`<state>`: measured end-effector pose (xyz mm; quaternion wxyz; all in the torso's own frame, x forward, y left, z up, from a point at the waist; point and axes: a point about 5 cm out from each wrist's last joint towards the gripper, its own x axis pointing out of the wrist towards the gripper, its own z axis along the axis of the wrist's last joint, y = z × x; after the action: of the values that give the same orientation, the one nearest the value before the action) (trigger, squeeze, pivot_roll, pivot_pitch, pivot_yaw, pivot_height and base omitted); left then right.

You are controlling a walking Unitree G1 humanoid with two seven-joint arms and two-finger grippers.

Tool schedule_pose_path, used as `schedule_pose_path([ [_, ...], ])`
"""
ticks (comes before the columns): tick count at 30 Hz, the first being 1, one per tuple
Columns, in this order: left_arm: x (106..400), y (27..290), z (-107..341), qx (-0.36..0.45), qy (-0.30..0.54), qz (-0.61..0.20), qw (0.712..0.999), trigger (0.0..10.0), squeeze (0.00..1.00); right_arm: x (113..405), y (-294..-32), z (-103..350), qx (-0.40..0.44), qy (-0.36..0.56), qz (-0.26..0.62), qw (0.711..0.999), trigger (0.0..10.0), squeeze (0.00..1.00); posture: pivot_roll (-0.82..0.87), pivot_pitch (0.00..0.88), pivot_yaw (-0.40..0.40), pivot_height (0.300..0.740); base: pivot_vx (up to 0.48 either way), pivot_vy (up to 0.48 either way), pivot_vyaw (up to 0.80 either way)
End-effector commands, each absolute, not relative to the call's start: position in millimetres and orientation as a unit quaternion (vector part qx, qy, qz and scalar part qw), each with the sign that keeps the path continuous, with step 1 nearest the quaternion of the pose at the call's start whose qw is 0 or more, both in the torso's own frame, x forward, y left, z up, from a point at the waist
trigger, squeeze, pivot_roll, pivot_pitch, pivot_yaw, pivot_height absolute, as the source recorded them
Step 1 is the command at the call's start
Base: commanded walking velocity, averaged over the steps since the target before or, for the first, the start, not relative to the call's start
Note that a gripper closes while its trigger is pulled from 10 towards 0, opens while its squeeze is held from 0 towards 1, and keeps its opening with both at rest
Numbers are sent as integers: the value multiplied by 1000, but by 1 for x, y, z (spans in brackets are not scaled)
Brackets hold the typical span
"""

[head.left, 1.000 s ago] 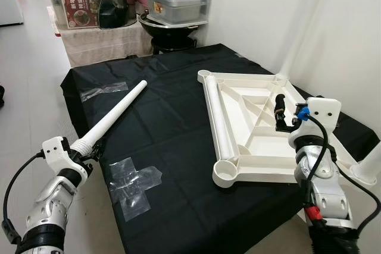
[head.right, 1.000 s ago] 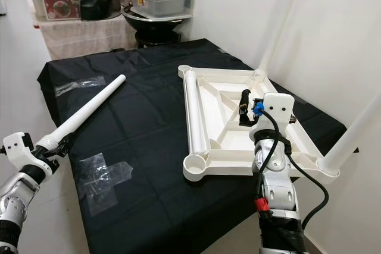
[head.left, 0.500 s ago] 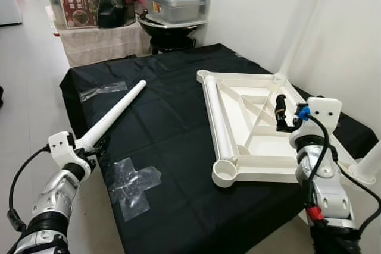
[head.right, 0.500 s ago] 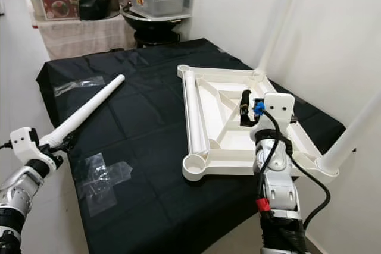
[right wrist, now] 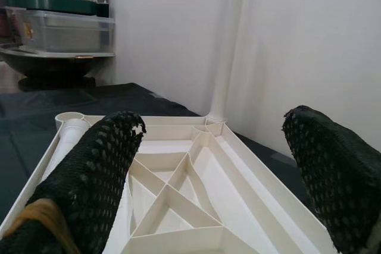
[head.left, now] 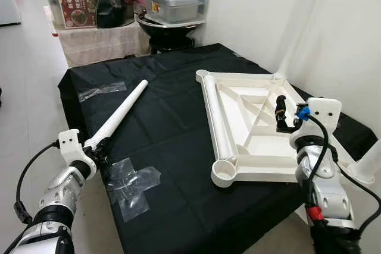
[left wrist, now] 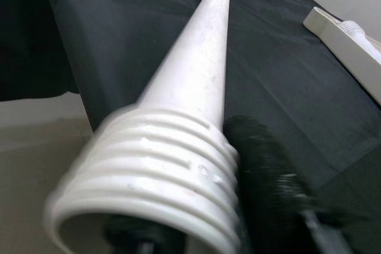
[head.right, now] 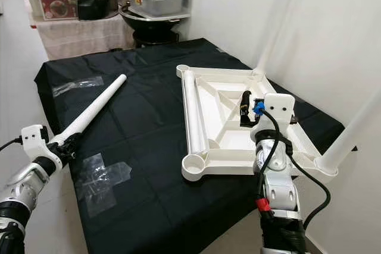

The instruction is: Building children table

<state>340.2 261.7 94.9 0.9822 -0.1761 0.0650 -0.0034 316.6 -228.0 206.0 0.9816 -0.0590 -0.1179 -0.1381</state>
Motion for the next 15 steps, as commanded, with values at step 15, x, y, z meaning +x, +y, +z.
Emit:
schedule_pose_path([
  [15, 355, 269, 143, -190, -43, -20, 981, 0, 0, 321, -228, 202, -5, -101, -148, 984, 10000, 0, 32, 0, -92, 740, 0, 0, 0],
])
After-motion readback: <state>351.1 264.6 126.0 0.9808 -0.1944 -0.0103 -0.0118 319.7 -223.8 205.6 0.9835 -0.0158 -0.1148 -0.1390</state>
